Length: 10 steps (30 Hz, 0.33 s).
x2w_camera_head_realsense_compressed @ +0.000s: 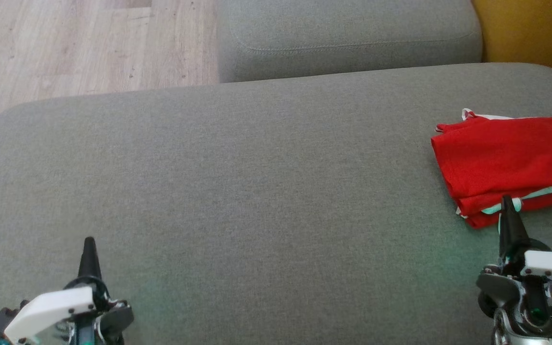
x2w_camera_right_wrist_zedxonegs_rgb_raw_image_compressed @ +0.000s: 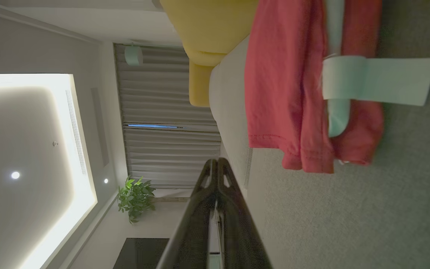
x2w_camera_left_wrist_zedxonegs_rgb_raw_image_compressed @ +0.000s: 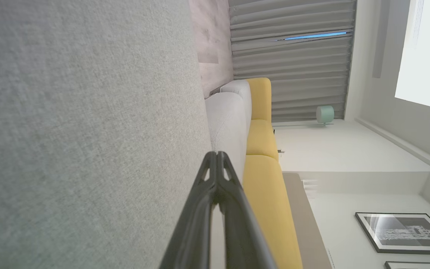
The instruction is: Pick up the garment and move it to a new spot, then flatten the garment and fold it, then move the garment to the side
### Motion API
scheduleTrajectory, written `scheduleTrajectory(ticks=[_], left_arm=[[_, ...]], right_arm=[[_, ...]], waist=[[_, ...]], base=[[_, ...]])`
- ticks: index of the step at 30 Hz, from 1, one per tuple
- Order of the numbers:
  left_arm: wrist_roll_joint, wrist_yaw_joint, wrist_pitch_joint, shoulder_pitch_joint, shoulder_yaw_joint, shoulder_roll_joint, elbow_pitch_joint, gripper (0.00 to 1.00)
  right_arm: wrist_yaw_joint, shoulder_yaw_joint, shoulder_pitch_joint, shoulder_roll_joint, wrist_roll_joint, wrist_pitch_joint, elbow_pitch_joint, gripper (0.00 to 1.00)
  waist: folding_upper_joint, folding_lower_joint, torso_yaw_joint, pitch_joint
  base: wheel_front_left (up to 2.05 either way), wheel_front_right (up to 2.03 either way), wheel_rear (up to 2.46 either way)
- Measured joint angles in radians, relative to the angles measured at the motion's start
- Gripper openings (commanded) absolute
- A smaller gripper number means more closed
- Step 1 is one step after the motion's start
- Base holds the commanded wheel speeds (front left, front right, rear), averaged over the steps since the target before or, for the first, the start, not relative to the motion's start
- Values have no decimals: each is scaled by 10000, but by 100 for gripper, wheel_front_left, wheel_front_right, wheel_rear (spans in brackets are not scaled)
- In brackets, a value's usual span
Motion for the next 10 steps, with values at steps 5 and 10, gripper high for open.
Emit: scheduleTrajectory(ticks=[5,10], left_arm=[[-479,-73,132,-50,31,0,-19,0],[-683,-75,173,-50,50,0,-19,0]], right_arm=[[0,-102,1,0,502,169,-77,0],[0,-132,1,0,734,215,-123,0]], waist=[[0,0,-4,-5],[0,0,-6,-6]], base=[[0,0,0],[0,0,0]])
